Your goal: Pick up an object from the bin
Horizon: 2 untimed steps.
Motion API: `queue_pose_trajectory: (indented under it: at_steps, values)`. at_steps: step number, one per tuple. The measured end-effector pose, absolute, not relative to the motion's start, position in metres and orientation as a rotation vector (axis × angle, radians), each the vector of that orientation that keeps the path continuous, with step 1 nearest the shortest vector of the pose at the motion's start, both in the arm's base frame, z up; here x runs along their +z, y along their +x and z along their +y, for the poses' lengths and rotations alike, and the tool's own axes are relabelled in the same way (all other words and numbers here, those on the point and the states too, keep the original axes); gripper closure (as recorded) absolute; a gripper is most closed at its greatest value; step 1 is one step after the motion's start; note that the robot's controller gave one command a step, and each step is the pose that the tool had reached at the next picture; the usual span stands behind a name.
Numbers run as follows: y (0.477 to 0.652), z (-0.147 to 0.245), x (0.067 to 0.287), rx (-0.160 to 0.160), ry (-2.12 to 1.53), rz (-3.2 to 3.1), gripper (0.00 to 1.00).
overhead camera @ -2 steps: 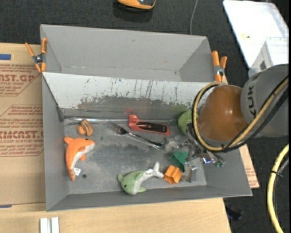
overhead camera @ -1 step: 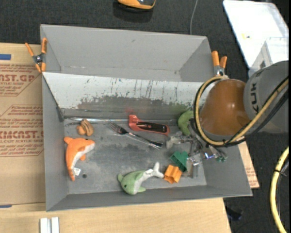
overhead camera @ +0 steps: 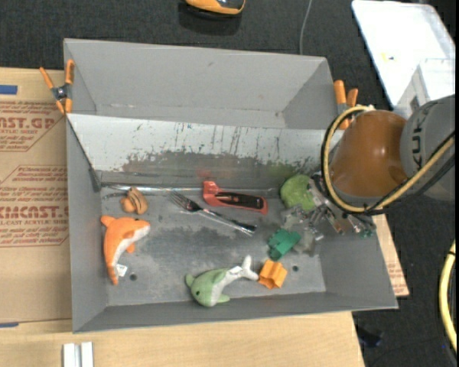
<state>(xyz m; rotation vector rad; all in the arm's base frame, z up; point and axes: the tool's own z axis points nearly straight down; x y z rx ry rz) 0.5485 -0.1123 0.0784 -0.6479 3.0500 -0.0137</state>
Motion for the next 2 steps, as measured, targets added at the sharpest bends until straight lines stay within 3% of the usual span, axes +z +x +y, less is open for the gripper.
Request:
queue_pose_trajectory:
  at_steps: [1, 2]
  values:
    - [0.548, -0.112, 0.078, -0.014, -0.648, 3.05, 1.0]
    - [0.524, -0.078, 0.072, -0.016, -0.711, 3.029, 1.0]
